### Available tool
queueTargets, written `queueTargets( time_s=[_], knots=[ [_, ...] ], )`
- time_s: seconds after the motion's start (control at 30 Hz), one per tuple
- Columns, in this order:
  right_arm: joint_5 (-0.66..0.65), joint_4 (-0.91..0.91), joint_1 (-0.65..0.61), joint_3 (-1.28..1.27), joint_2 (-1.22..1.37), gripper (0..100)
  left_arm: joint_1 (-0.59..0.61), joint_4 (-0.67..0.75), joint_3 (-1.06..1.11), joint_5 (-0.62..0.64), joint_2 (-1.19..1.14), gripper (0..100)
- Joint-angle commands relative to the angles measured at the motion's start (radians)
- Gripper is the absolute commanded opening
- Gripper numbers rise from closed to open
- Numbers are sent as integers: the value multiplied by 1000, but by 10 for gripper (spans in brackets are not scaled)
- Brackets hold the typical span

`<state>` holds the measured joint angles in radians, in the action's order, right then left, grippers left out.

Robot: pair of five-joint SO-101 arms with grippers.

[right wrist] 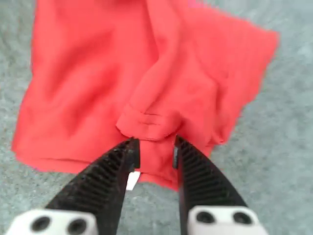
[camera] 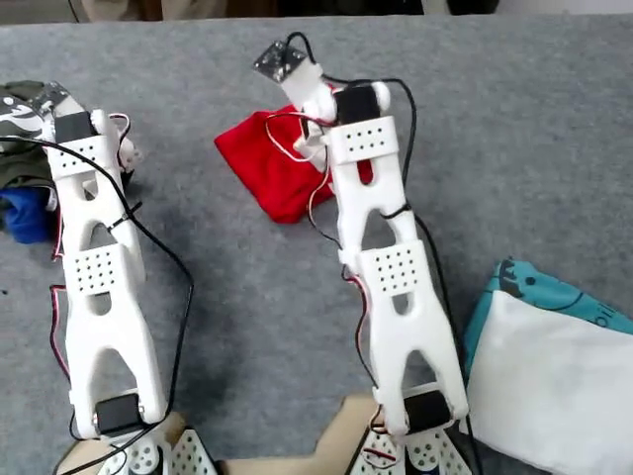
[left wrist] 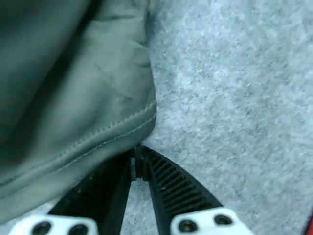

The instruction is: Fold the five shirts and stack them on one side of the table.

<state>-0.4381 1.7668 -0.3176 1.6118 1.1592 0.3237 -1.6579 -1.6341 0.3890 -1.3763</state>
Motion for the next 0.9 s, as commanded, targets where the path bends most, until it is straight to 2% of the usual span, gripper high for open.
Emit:
queueTargets(
  time_s=[0.0, 0.17, 0.27, 0.43, 0.87],
  knots=[
    [-2, 20, -5, -1, -156, 135, 0, 29, -40, 2, 28, 18],
    [-9, 20, 10, -12, -265, 136, -2, 29, -40, 2, 28, 18],
    [-11, 14, -27, -116, -269, 136, -2, 29, -40, 2, 28, 18],
    [-9, -37, -64, -309, -202, 137, -2, 29, -40, 2, 28, 18],
    [-9, -196, -64, -318, -22, 137, -5, 29, -40, 2, 28, 18]
  ],
)
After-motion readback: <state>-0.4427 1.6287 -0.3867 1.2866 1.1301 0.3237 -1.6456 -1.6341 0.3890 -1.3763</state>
